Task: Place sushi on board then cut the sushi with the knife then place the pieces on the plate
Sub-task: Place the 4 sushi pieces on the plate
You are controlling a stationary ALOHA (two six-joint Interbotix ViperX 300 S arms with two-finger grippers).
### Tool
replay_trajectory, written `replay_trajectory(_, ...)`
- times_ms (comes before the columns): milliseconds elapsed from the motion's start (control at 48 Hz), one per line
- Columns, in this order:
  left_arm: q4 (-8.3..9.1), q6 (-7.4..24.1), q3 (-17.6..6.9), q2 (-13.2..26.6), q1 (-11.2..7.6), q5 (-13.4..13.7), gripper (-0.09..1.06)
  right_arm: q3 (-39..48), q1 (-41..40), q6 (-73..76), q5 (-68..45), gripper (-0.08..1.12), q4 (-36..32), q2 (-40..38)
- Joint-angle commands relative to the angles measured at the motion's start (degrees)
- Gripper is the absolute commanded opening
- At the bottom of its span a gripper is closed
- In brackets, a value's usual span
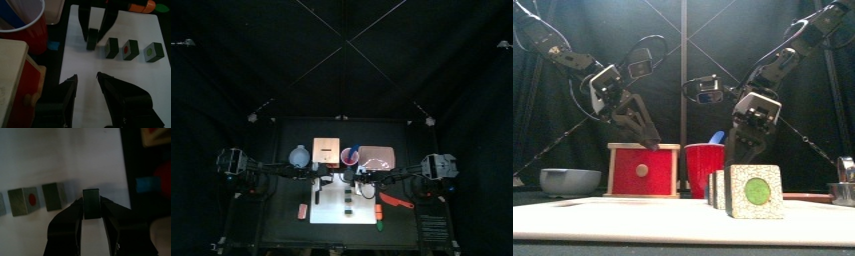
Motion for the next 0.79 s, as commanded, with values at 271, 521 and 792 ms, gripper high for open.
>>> replay_trajectory(271,0.09,0.0,-0.62,-0.35,-0.09,-0.26,0.77,6.42,-12.39,0.09,8.96,0.56,-0.26,-17.4)
replay_trajectory(521,0.09,0.0,-0.62,-0.35,0.09,-0.35,0.77,8.88,-20.3,0.0,5.19,0.57,-1.58,-14.59)
replay_trajectory(792,0.09,0.0,-0.62,-0.18,0.09,-0.26,0.77,8.88,-23.2,-0.09,-0.35,0.69,-2.29,-7.91)
